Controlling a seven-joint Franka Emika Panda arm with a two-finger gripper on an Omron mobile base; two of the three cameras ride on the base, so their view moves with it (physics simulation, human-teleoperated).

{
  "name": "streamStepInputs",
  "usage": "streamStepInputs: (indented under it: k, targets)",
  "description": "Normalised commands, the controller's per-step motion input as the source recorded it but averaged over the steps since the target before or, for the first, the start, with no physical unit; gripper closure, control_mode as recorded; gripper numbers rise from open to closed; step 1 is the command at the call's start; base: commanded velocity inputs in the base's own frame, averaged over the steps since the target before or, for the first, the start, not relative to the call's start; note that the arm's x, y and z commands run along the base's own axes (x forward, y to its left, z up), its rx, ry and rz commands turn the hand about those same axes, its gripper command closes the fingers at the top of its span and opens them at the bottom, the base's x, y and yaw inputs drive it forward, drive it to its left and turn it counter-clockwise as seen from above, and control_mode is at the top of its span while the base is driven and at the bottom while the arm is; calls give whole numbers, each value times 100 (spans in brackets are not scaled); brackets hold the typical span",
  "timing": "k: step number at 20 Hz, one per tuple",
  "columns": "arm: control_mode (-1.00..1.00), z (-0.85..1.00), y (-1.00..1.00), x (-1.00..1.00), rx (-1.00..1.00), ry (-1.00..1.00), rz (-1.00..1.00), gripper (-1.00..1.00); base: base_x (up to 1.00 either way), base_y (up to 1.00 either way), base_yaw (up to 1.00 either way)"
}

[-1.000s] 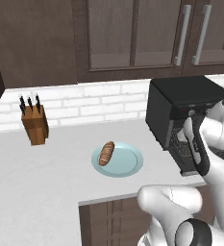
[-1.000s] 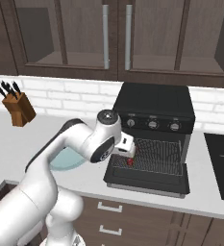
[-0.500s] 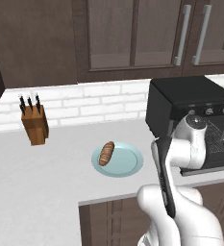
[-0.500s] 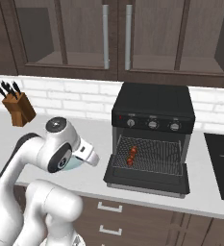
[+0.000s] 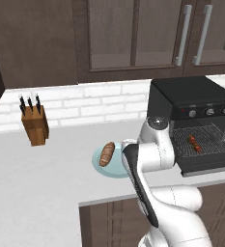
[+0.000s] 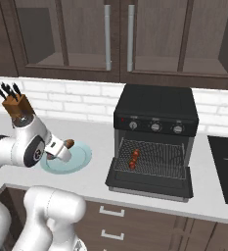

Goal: Pick up the kebab skewer and baguette bread, and place them inside the toaster oven. Close the toaster oven door and start by setting the timer.

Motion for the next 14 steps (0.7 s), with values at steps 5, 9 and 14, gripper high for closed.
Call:
streamStepInputs:
  k: [5,9,14]
  targets:
    - [-100,-9,95,24,0,0,0,-100,0,0,0]
    - [-100,0,41,50,3,6,0,-100,0,0,0]
    - [-100,0,39,40,4,16,1,-100,0,0,0]
